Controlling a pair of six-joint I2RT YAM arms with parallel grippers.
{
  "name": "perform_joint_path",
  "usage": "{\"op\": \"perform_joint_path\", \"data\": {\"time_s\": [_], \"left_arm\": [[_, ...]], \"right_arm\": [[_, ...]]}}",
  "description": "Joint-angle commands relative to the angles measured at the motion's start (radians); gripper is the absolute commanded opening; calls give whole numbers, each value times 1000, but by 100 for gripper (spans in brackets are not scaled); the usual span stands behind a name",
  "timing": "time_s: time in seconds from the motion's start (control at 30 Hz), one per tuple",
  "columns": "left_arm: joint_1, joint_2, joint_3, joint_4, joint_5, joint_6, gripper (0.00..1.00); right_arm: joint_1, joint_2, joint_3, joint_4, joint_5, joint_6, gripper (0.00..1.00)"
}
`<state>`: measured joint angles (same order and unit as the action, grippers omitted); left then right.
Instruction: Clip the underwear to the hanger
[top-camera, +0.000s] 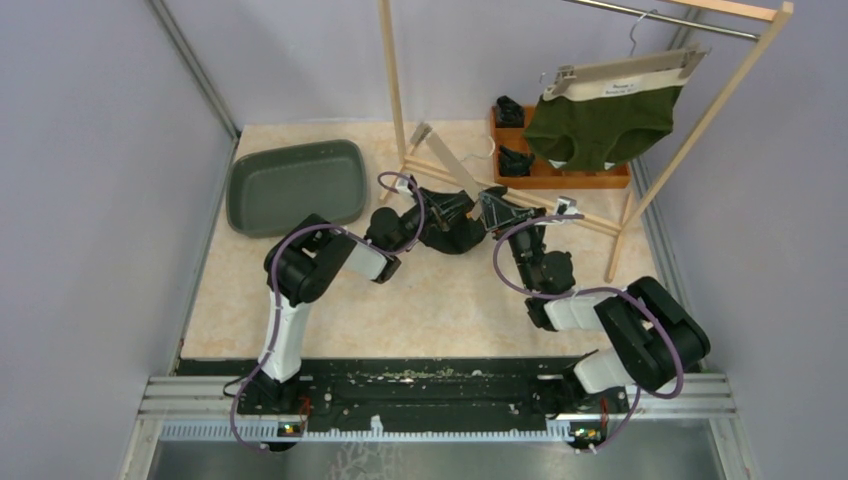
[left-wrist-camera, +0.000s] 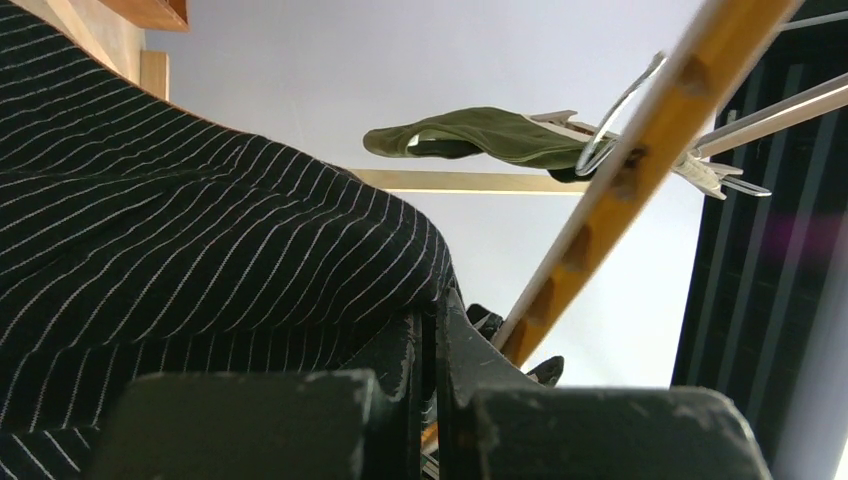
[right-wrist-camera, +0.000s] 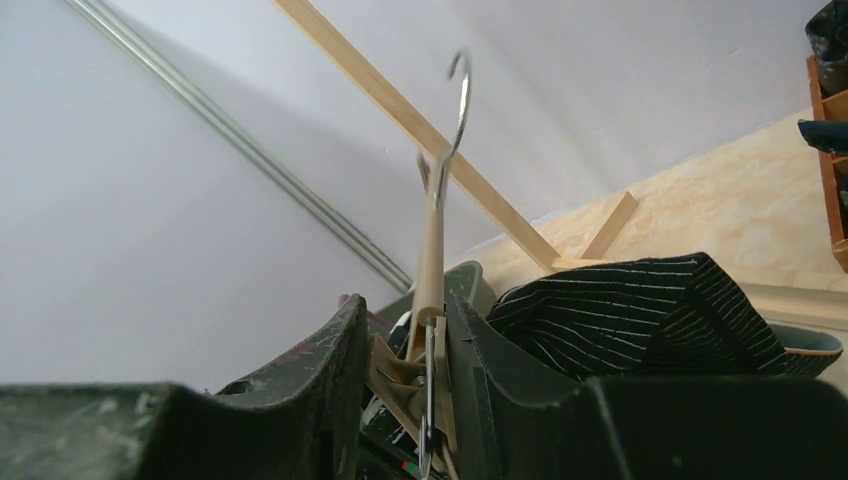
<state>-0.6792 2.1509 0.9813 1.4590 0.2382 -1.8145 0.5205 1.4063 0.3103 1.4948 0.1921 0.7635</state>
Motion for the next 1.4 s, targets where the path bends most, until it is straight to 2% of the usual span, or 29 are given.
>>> {"op": "perform_joint_path", "data": {"time_s": [0.0,0.2,0.37,0.67,0.73,0.87,0.93,1.03,1.13,1.17,1.27,1.37], "left_arm": [[-10,7,20,39,-11,-2,0],[-10,9,15,36,-6,-3,0],[-10,10,-2,22,4,4,0],[-13,14,-36,-14,72,40,0],[-16,20,-56,-18,98,49,0],[-31,59,-82,-6,179,56,0],[-40,89,-82,-5,239,61,0],[-51,126,-81,-8,329,72,12],[-56,110,-103,-69,389,119,34],[-56,92,-110,-117,407,153,39],[-56,4,-123,-351,439,296,47],[-59,-98,-75,-735,411,544,50]], "right_arm": [[-4,-34,32,90,-10,15,33],[-3,-60,-2,77,14,21,34],[-4,-158,-26,-94,67,-7,36],[-4,-454,-6,-597,108,-102,36],[-4,-521,27,-752,124,-138,37],[-4,-597,156,-1101,134,-220,54],[-4,-592,249,-1255,121,-254,58],[-4,-562,336,-1437,79,-285,64],[-4,-547,369,-1505,48,-298,67],[-5,-546,375,-1518,46,-299,68],[-4,-529,395,-1563,42,-308,70],[-4,-481,429,-1621,14,-321,72]]}}
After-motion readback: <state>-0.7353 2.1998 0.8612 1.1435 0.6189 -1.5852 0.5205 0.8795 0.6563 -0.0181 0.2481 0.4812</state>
